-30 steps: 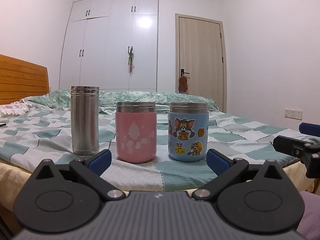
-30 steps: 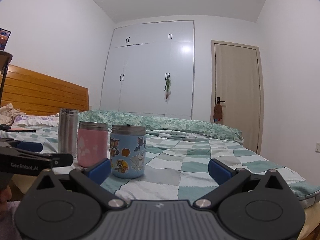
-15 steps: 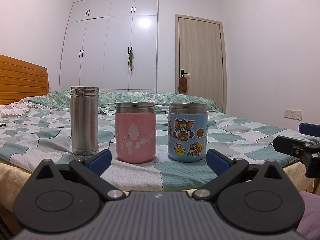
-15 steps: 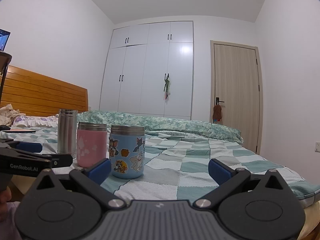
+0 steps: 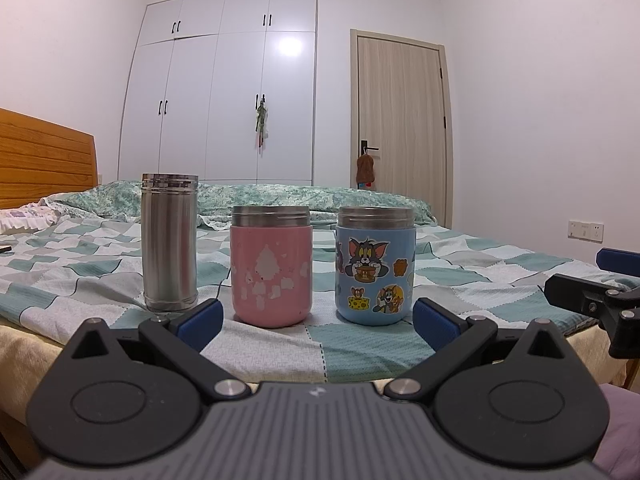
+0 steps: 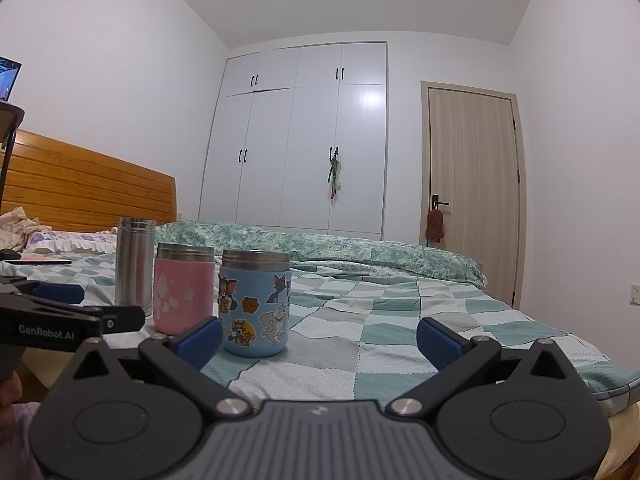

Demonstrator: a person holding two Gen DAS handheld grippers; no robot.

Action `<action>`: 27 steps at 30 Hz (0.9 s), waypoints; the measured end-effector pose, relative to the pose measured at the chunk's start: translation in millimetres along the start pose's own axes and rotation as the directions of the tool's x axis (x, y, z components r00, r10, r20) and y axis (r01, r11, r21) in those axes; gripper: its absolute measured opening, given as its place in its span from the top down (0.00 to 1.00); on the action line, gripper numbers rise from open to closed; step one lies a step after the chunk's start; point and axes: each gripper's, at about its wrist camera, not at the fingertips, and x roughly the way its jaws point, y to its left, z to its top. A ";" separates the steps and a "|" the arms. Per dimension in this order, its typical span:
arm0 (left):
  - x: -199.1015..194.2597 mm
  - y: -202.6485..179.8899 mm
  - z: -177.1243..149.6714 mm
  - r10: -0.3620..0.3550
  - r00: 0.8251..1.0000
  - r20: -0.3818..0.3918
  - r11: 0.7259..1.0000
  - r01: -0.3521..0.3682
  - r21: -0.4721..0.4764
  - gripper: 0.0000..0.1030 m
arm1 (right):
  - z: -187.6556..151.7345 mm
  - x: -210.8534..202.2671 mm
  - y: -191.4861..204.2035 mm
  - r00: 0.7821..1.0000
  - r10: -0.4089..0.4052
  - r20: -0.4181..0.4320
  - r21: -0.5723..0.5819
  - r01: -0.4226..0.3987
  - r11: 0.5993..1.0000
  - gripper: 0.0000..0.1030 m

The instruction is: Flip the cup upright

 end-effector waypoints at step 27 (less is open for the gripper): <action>-1.9 0.3 0.2 -0.007 1.000 0.004 1.000 0.007 -0.011 0.00 | -0.4 0.1 -0.1 1.000 0.000 0.002 0.001 0.000 1.000 0.00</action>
